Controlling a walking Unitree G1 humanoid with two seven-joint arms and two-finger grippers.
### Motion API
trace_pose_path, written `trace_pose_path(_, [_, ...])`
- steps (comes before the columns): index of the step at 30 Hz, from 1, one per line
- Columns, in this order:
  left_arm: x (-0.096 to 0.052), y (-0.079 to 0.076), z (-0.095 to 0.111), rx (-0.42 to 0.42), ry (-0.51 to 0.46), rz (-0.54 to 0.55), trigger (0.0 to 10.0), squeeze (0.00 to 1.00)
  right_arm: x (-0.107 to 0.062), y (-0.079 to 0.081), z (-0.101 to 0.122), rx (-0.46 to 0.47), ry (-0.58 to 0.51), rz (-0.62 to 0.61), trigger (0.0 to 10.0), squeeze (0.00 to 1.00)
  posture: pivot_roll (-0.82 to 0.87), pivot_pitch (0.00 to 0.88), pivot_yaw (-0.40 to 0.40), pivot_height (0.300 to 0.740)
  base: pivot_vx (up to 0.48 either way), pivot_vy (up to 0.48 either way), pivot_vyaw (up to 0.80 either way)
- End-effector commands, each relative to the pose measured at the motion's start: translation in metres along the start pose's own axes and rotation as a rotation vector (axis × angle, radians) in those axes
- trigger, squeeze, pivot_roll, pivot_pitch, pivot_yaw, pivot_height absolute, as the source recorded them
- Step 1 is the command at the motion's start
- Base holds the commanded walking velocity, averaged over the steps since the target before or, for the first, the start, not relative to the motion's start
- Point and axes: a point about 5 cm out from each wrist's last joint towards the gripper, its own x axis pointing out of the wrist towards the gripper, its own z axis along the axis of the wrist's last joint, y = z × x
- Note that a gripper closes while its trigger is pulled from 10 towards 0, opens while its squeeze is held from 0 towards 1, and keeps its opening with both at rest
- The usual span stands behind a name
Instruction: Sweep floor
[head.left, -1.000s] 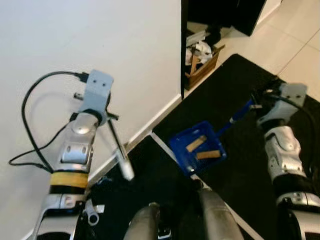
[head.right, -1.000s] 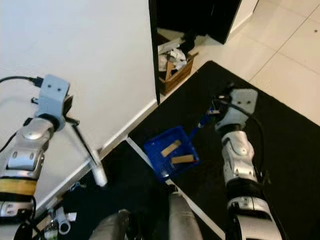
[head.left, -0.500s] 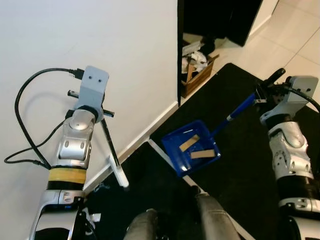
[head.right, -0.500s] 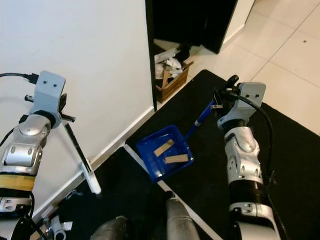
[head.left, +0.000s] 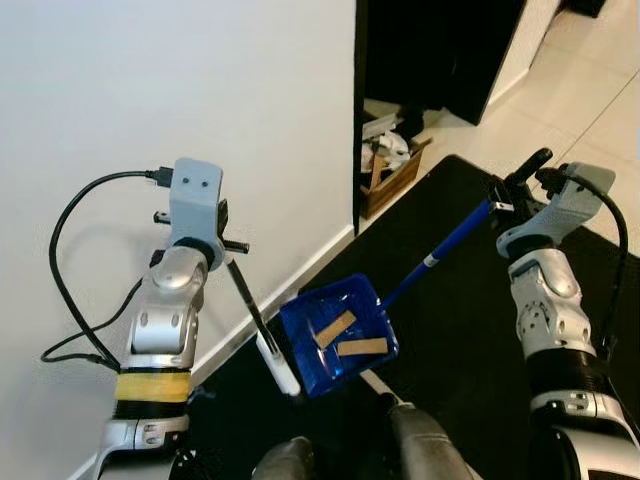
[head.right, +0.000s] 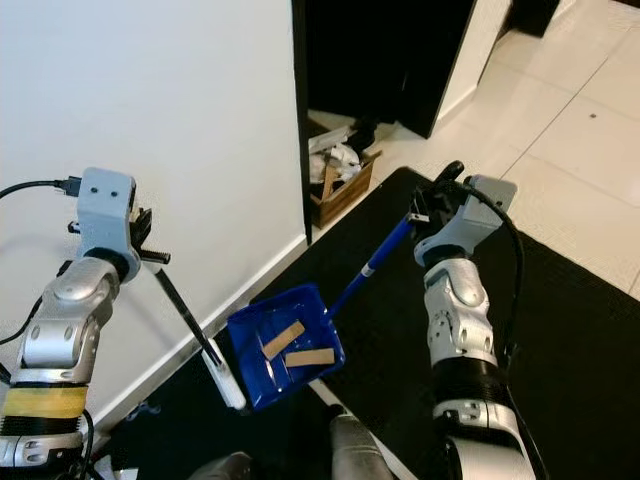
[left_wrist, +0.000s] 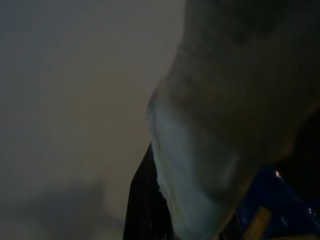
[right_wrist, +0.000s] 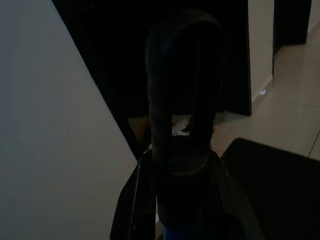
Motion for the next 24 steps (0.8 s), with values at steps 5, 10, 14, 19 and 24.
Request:
trace_pose_path(5, [-0.022,-0.007,0.017,-0.043,-0.168,0.022,10.0,0.0,0.008,0.017,-0.001,0.053,0.004,0.052,10.0,0.0,0.03,0.069,0.012,0.74,0.0,0.0,0.0])
trace_pose_path(10, [-0.026,-0.011,0.011,-0.067,-0.143,0.018,10.0,0.0,0.008,0.023,-0.005,0.06,0.017,0.07,10.0,0.0,0.04,0.065,0.007,0.74,0.0,0.0,0.0])
trace_pose_path(14, [-0.029,-0.015,0.007,-0.094,-0.122,0.011,10.0,0.0,0.007,0.026,-0.008,0.058,0.02,0.08,10.0,0.0,0.04,0.068,0.003,0.74,0.0,0.0,0.0])
trace_pose_path(19, [-0.034,-0.025,-0.001,-0.091,-0.104,-0.001,10.0,0.0,0.005,0.027,-0.011,0.053,0.029,0.091,10.0,0.0,0.04,0.066,-0.005,0.74,0.0,0.0,0.0])
trace_pose_path(24, [-0.037,-0.033,-0.002,-0.141,-0.109,0.006,10.0,0.0,0.005,0.031,-0.014,0.058,0.034,0.1,10.0,0.0,0.04,0.077,-0.015,0.74,0.0,0.0,0.0])
